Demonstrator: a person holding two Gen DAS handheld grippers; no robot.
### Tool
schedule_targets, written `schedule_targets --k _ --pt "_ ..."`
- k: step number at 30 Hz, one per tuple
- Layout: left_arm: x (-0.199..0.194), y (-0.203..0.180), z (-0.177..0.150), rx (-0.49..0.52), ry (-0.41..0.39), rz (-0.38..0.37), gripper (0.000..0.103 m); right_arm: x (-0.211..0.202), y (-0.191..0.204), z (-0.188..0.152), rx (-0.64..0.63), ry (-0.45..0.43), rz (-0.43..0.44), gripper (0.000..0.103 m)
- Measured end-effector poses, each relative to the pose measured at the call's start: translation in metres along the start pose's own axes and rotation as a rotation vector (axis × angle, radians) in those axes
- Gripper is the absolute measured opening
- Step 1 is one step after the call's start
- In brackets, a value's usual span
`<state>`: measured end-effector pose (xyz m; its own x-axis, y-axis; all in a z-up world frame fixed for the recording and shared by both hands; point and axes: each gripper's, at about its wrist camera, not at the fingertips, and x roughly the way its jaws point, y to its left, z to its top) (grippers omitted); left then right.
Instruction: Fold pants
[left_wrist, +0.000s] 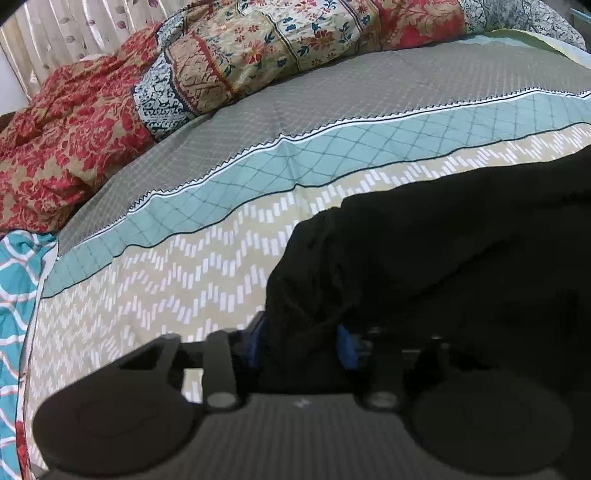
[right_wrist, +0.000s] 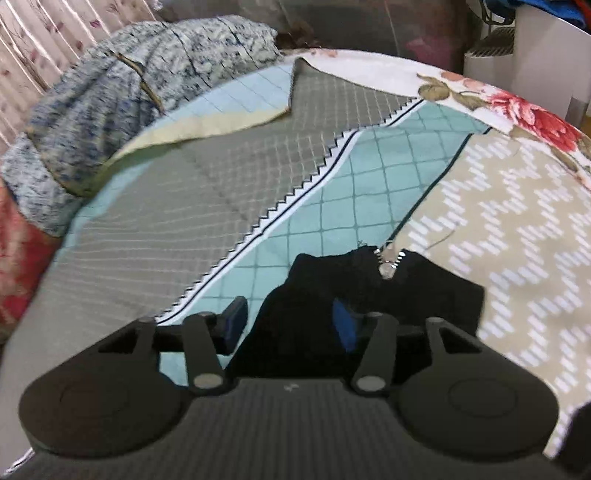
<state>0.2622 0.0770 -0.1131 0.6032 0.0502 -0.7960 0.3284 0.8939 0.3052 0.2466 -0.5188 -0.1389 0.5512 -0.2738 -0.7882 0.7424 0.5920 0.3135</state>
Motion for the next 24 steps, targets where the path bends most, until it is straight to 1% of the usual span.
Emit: schedule_targets --k 1,2,3,4,6,8,11,14,16,19,20,22,24 --pt "-0.001 0.0 0.002 -0.005 -0.004 0.001 0.024 0.002 0.003 -0.002 -0.021 -0.003 -0.017 0.056" --pt "-0.003 0.001 0.004 -0.018 -0.01 0.003 0.02 0.002 0.005 -0.004 -0.05 -0.015 -0.032 0.053" --pt "-0.006 0.002 0.006 -0.038 -0.017 0.008 0.018 0.002 0.007 -0.004 -0.076 -0.029 -0.048 0.025" --pt "-0.009 0.003 0.008 -0.055 -0.027 0.011 0.018 -0.002 0.005 -0.003 -0.085 -0.026 -0.035 0.007" --pt "-0.02 0.007 0.01 -0.098 -0.059 0.02 0.017 -0.017 -0.009 -0.001 -0.022 -0.054 0.013 0.007" --pt "-0.037 0.014 0.009 -0.154 -0.096 0.017 0.017 -0.042 -0.028 0.002 0.046 -0.103 0.093 0.006" --pt "-0.07 0.024 0.003 -0.222 -0.165 0.015 0.017 -0.091 -0.064 0.004 0.145 -0.151 0.232 0.006" --pt "-0.105 0.029 -0.012 -0.238 -0.232 0.021 0.017 -0.14 -0.101 -0.003 0.203 -0.177 0.34 0.006" --pt "-0.128 0.031 -0.027 -0.249 -0.268 0.028 0.017 -0.176 -0.129 -0.015 0.225 -0.197 0.399 0.006" --pt "-0.16 0.033 -0.055 -0.273 -0.307 0.024 0.017 -0.221 -0.169 -0.041 0.244 -0.221 0.444 0.006" --pt "-0.17 0.033 -0.064 -0.28 -0.318 0.023 0.017 -0.23 -0.181 -0.049 0.25 -0.223 0.451 0.006" --pt "-0.189 0.032 -0.088 -0.301 -0.34 0.023 0.017 -0.244 -0.204 -0.069 0.277 -0.214 0.459 0.006" --pt "-0.205 0.028 -0.115 -0.325 -0.358 0.012 0.017 -0.249 -0.229 -0.092 0.302 -0.205 0.452 0.006"
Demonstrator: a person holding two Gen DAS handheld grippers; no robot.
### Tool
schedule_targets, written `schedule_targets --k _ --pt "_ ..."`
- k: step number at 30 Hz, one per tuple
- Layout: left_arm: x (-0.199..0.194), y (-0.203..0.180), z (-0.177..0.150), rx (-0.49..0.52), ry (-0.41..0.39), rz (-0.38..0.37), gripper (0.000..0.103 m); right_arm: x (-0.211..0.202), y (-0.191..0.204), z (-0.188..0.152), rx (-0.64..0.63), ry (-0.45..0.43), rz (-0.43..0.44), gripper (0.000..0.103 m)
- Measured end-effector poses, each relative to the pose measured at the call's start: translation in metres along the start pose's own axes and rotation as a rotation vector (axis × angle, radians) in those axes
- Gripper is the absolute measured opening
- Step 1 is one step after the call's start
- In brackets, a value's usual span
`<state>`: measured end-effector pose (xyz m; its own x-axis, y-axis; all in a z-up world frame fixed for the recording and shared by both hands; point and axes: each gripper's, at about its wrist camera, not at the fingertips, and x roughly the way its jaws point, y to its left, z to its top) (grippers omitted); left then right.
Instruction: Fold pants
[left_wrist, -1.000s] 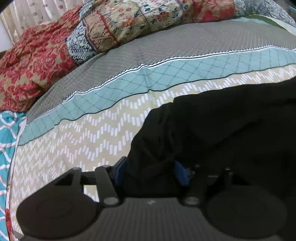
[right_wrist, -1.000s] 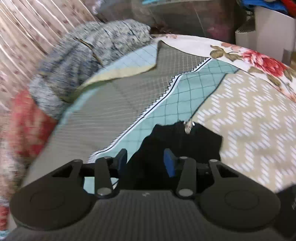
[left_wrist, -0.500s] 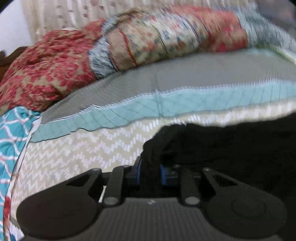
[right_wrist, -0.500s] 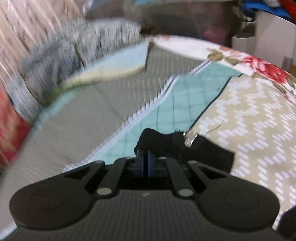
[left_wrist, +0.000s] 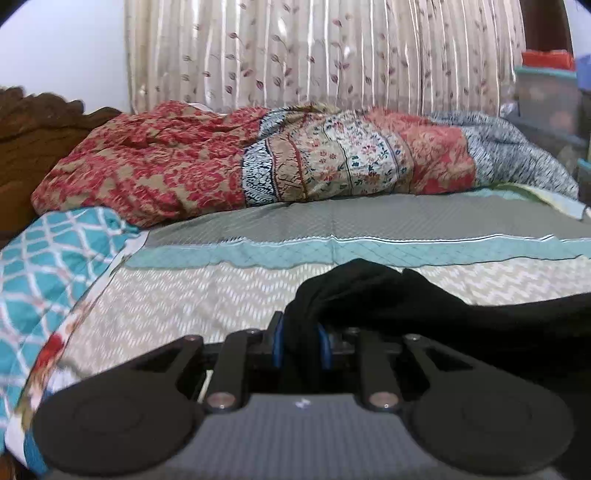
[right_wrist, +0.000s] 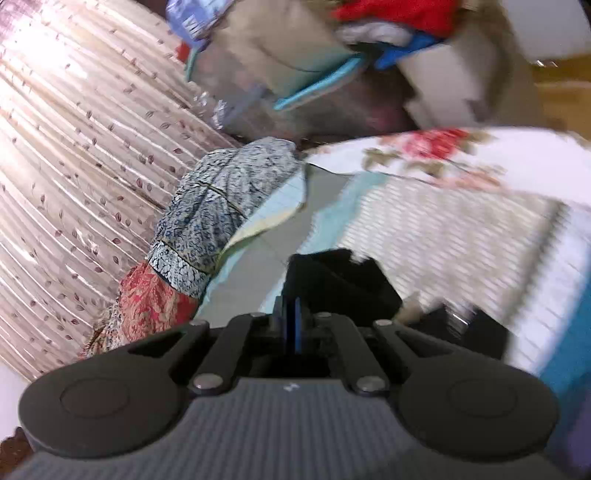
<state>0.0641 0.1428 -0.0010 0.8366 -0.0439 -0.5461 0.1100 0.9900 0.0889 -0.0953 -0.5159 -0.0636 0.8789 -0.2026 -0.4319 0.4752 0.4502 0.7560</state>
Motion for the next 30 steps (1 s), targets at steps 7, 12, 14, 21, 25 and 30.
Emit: schedule_targets --k 7,12,14,21,25,30 --pt "-0.042 0.005 -0.076 -0.043 0.089 -0.004 0.017 -0.02 -0.085 -0.054 0.178 0.026 -0.162 0.006" --pt "-0.031 0.001 -0.111 -0.022 0.171 0.018 0.032 -0.01 -0.094 -0.068 0.164 0.001 -0.231 0.007" --pt "-0.031 0.002 -0.116 -0.043 0.19 0.042 0.053 -0.007 -0.094 -0.068 0.189 -0.005 -0.235 0.011" --pt "-0.065 0.048 -0.121 -0.264 0.167 -0.031 0.089 -0.048 -0.063 -0.064 -0.028 -0.134 -0.251 0.035" --pt "-0.059 0.091 -0.101 -0.401 0.127 -0.047 0.096 -0.049 -0.033 -0.085 -0.184 -0.109 -0.187 0.035" --pt "0.003 0.107 -0.063 -0.384 0.155 -0.157 0.103 -0.028 0.01 -0.136 -0.322 0.015 -0.093 0.036"
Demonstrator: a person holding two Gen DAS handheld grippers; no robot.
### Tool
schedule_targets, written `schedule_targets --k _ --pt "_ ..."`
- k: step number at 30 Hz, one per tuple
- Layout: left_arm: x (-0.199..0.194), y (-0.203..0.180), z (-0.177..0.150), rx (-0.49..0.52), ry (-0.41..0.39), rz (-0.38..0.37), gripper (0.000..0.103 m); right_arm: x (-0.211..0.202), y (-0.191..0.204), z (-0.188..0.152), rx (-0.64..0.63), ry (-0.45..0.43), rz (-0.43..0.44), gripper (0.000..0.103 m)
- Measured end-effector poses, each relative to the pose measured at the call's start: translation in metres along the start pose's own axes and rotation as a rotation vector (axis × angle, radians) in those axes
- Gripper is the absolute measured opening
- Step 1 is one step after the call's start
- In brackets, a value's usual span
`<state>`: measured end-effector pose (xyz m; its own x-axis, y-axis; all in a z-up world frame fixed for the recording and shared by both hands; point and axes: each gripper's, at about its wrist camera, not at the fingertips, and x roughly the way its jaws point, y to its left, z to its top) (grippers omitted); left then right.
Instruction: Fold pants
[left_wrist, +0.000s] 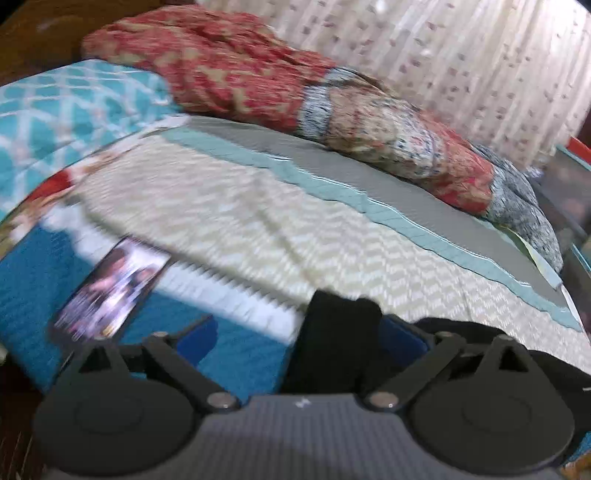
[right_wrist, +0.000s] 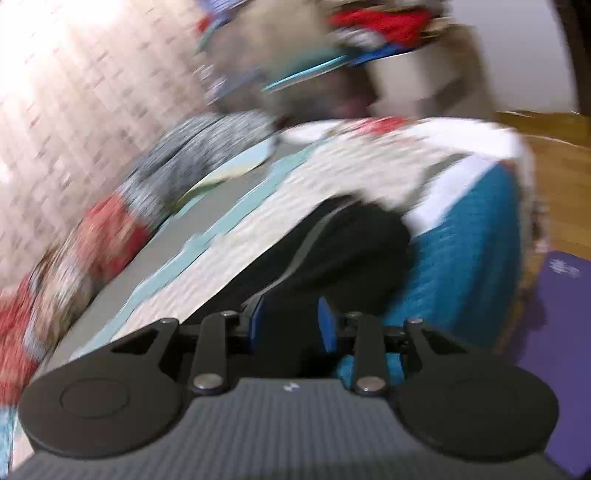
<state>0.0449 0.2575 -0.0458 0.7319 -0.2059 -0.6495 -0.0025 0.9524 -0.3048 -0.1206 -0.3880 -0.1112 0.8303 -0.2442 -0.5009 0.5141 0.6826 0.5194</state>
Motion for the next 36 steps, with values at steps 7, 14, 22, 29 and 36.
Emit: schedule_targets --k 7,14,22,29,36 --pt "0.106 -0.048 -0.015 0.23 0.294 -0.033 0.051 0.039 0.074 -0.069 -0.085 0.222 0.122 0.036" --pt "0.052 -0.059 0.028 0.279 -0.158 0.106 0.019 0.021 0.173 -0.098 -0.355 0.24 0.411 0.036" --pt "0.082 0.01 0.012 0.029 0.077 0.082 0.073 0.008 0.284 -0.129 -0.726 0.273 0.843 0.05" --pt "0.033 0.056 -0.017 -0.245 0.071 -0.054 0.083 0.005 0.341 -0.189 -1.174 0.315 1.076 0.075" --pt "0.02 0.071 -0.047 -0.356 0.103 -0.117 0.083 0.034 0.381 -0.2 -1.319 0.12 0.874 0.008"
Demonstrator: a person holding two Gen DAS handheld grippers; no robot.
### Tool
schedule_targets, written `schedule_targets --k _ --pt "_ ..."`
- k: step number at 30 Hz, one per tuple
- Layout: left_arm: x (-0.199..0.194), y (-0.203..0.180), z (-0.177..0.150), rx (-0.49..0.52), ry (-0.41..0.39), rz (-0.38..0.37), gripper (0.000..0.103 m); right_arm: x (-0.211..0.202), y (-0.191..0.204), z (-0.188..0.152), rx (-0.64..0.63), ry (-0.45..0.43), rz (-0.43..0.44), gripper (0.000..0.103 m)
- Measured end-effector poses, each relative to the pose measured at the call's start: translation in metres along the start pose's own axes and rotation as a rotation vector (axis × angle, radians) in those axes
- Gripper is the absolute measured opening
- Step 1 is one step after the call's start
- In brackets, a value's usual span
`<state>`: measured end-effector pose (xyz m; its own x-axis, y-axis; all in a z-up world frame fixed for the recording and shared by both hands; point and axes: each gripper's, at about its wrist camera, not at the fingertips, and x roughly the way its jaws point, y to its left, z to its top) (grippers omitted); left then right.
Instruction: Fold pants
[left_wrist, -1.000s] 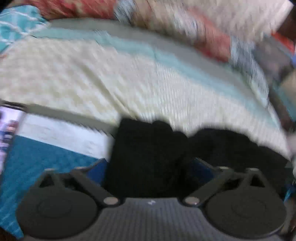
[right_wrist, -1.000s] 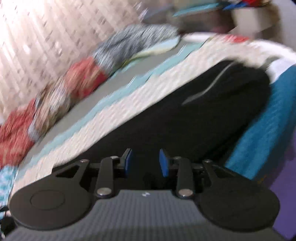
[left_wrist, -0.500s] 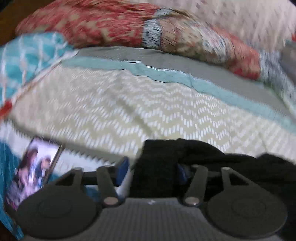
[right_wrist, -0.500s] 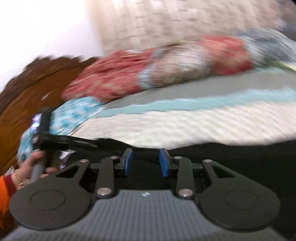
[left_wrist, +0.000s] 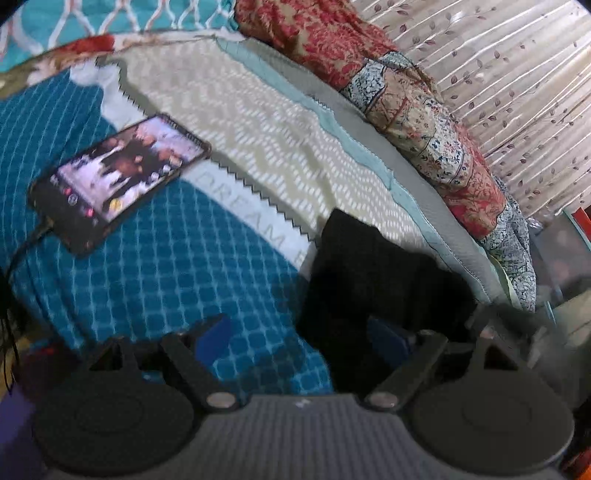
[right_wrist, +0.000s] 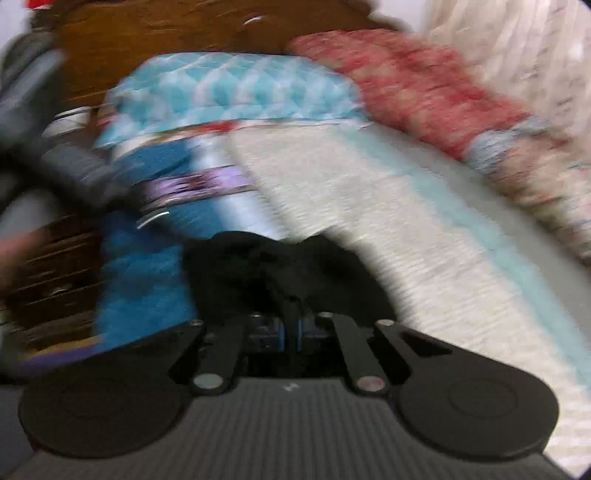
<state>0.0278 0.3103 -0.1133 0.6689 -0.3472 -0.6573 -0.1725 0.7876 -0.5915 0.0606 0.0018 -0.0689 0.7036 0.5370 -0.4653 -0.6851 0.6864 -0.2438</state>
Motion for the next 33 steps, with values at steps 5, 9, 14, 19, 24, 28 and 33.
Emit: schedule_targets --k 5,9,14,19,24,28,33 --pt "0.008 -0.001 0.0 -0.029 -0.004 -0.029 0.084 -0.019 0.038 -0.029 -0.399 -0.206 -0.482 0.008" --pt "0.014 -0.003 0.003 -0.027 0.002 -0.027 0.085 -0.025 0.074 -0.071 -0.498 -0.076 -0.221 0.009" --pt "0.018 -0.009 0.003 -0.024 0.015 -0.036 0.091 -0.031 0.097 -0.074 -0.339 0.016 0.021 0.024" --pt "0.021 -0.036 0.004 0.05 0.004 -0.057 0.091 -0.048 0.083 -0.058 -0.175 -0.01 0.026 0.032" --pt "0.025 -0.066 0.006 0.142 -0.006 -0.049 0.091 -0.082 0.056 -0.051 0.058 -0.09 0.083 0.042" --pt "0.032 -0.09 0.0 0.21 0.012 -0.058 0.091 -0.099 0.027 -0.068 0.132 -0.095 -0.066 0.05" --pt "0.042 -0.118 -0.013 0.313 0.015 0.025 0.091 -0.099 -0.02 -0.11 0.21 0.053 -0.161 0.065"
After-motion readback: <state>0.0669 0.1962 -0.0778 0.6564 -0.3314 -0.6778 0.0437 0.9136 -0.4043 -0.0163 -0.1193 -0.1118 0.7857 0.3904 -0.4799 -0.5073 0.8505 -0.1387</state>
